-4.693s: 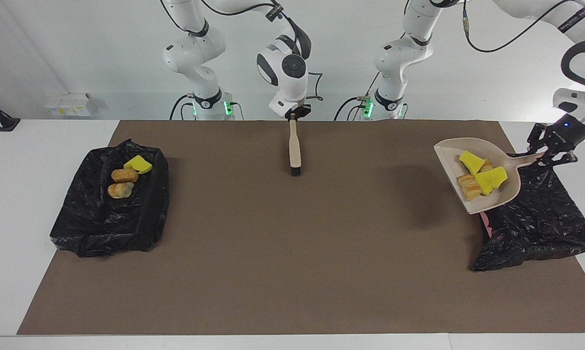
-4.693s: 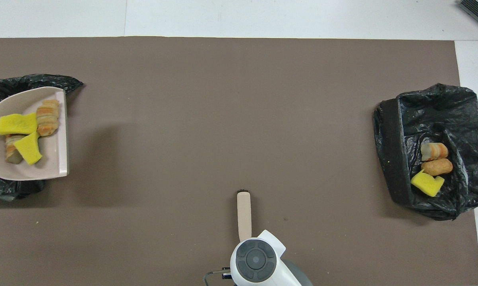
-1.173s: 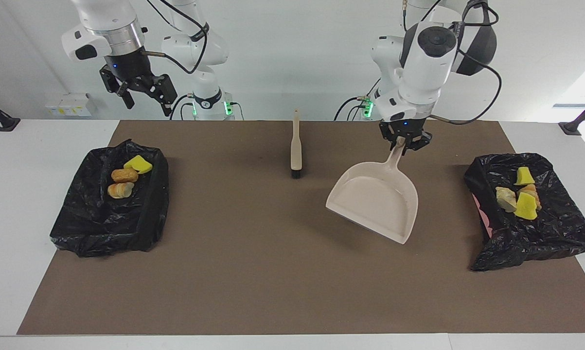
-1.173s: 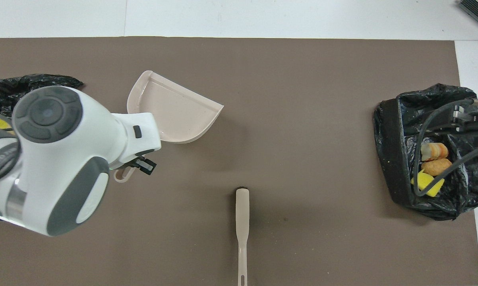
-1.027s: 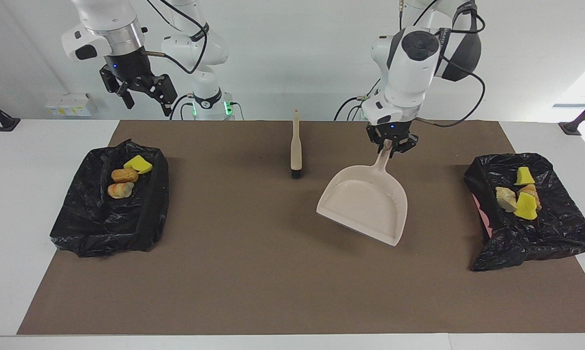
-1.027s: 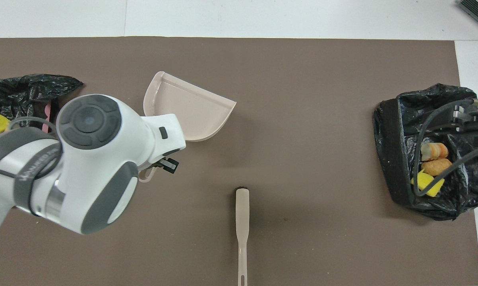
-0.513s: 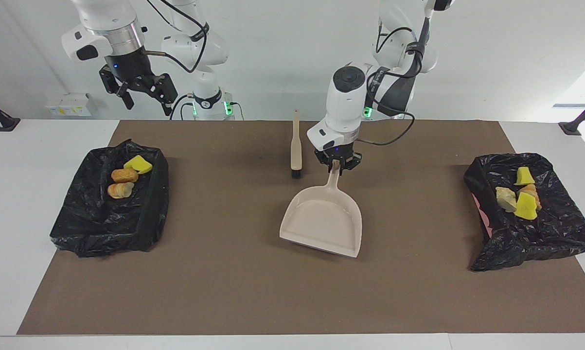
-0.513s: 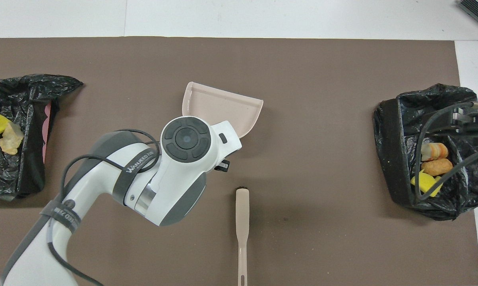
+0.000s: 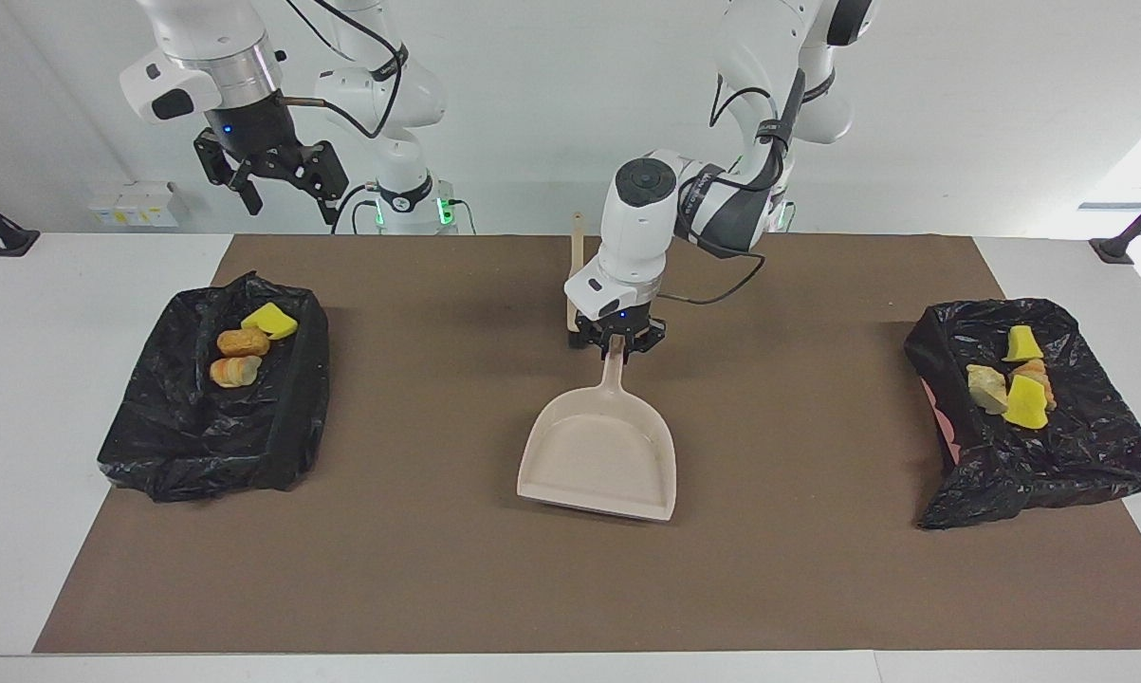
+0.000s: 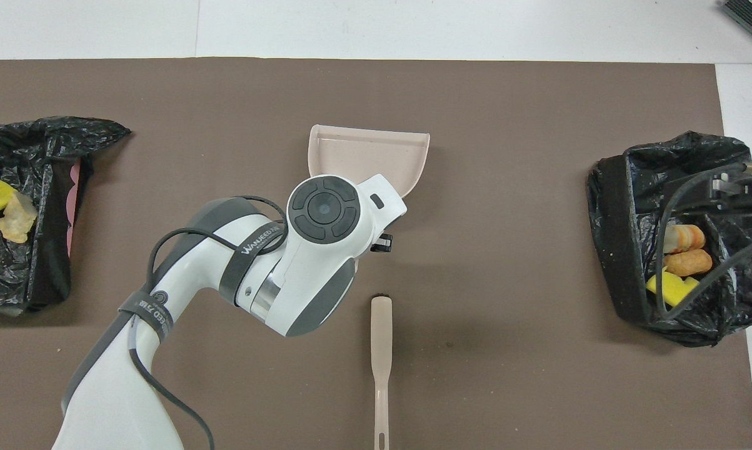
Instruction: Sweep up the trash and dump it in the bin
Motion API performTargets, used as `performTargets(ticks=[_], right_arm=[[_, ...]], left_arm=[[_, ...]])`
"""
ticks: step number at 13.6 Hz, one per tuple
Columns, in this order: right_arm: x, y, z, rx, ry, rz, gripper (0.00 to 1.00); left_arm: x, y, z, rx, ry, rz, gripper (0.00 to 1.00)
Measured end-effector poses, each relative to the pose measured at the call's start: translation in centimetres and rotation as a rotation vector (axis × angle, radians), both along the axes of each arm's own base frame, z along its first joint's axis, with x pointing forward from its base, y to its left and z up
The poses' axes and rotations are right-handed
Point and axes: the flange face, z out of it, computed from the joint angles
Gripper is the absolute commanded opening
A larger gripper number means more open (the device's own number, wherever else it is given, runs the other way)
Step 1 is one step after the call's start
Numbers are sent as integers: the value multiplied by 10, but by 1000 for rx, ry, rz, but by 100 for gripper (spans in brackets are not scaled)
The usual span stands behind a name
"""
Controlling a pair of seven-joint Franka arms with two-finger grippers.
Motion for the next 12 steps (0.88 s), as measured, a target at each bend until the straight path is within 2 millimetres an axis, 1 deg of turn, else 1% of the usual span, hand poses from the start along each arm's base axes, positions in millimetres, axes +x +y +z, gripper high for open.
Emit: performTargets(ticks=[2, 3, 5, 6, 7, 8, 9, 12], right_arm=[[0, 0, 0, 0, 0, 0, 100], [0, 0, 0, 0, 0, -1, 100], [0, 0, 0, 0, 0, -1, 100], [0, 0, 0, 0, 0, -1, 100], [0, 0, 0, 0, 0, -1, 100], [0, 0, 0, 0, 0, -1, 100], [0, 0, 0, 0, 0, -1, 100], [0, 0, 0, 0, 0, -1, 100]], left_arm=[[1, -1, -1, -10, -3, 18, 0], [1, -1, -5, -7, 3, 32, 0], [3, -6, -24, -8, 9, 69, 0], [4, -11, -36, -16, 5, 100, 3], [5, -15, -47, -23, 2, 130, 37], [5, -17, -52, -25, 2, 151, 95], [7, -15, -53, -26, 0, 165, 100], [15, -7, -53, -22, -4, 190, 100]])
